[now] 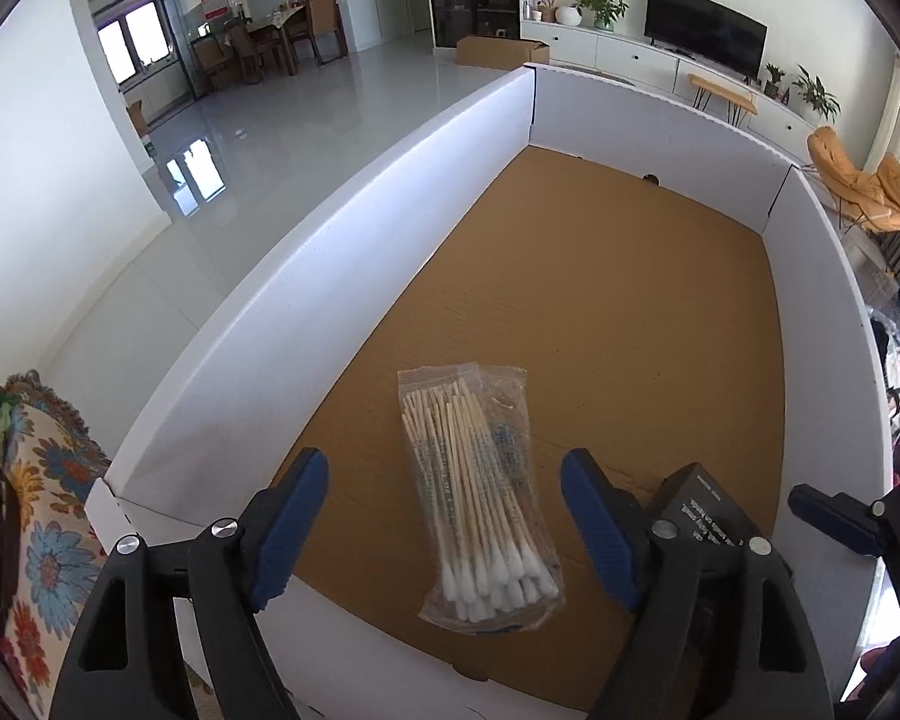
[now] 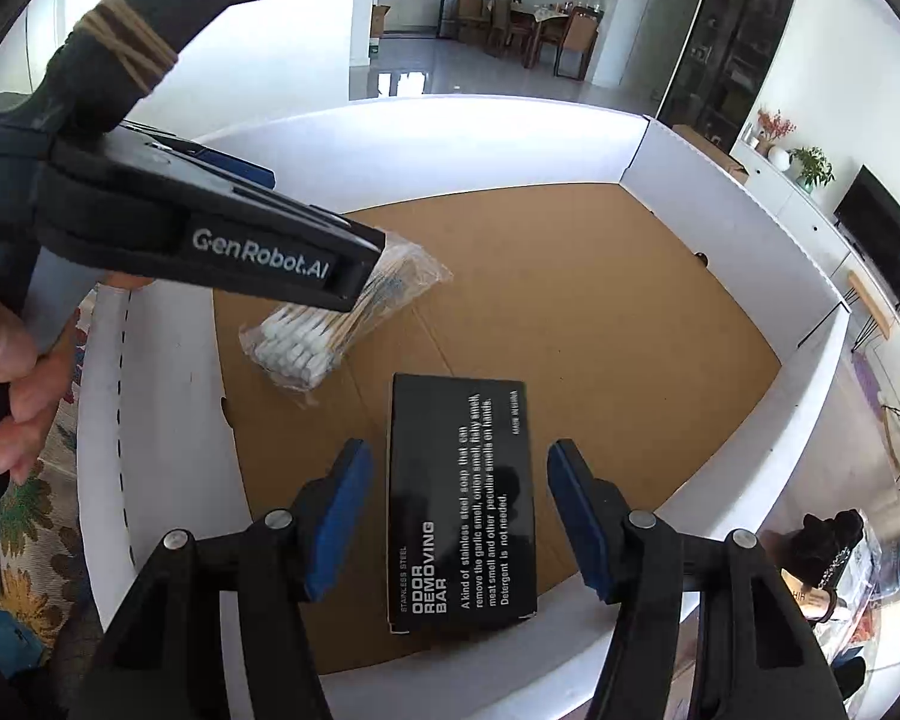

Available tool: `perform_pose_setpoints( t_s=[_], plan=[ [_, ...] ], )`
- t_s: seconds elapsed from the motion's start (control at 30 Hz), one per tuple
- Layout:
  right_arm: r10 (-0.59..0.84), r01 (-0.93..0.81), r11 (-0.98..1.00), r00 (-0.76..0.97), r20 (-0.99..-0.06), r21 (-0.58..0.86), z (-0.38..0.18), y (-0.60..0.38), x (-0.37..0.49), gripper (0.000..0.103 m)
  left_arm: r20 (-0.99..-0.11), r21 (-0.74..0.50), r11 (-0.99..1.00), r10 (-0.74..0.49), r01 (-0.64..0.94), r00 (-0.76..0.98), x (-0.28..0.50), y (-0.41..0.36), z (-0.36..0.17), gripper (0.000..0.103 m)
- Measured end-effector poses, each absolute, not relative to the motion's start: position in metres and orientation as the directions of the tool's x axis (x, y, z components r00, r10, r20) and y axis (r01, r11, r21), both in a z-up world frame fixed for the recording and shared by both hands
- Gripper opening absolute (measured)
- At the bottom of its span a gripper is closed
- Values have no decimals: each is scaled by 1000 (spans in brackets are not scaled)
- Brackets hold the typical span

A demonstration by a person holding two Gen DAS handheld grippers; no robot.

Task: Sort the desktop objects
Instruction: 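Carry the swab bag and black box into the white cardboard box with both tools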

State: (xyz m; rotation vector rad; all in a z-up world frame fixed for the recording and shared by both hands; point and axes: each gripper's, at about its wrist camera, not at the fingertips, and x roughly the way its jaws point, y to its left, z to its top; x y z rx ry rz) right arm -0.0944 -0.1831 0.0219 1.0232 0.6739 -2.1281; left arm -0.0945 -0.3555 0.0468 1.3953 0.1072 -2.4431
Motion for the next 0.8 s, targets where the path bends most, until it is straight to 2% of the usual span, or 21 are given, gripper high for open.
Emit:
perform_pose_setpoints(
  t_s=[0.27, 0.63, 0.67, 0.7, 0.73, 0.77, 0.8],
  plan=[
    [-336, 742, -646, -487, -806, -179, 21, -179, -95, 62, -844, 221, -940, -318, 262, -431, -94, -347, 37, 79],
    [-356, 726, -663, -520, -776, -182, 27, -160, -76, 62, -820, 180, -950, -289, 256, -493, -67, -335, 42, 79],
    [-381, 717, -676, -537, -753, -169, 30, -154, -76, 64, -812, 150, -951, -275, 271, -515, -63, -336, 45, 79],
    [-411, 707, -689, -560, -719, -157, 37, -146, -73, 71, -799, 113, -949, -263, 294, -540, -57, -338, 51, 79],
    [-438, 692, -705, -595, -674, -154, 47, -135, -67, 82, -781, 74, -946, -251, 315, -572, -49, -343, 60, 79],
    [-460, 678, -719, -630, -626, -154, 58, -123, -60, 89, -759, 38, -944, -241, 328, -605, -40, -343, 70, 79],
    [-477, 662, -734, -662, -578, -153, 68, -109, -53, 102, -736, 13, -942, -235, 334, -634, -33, -341, 79, 79]
  ],
)
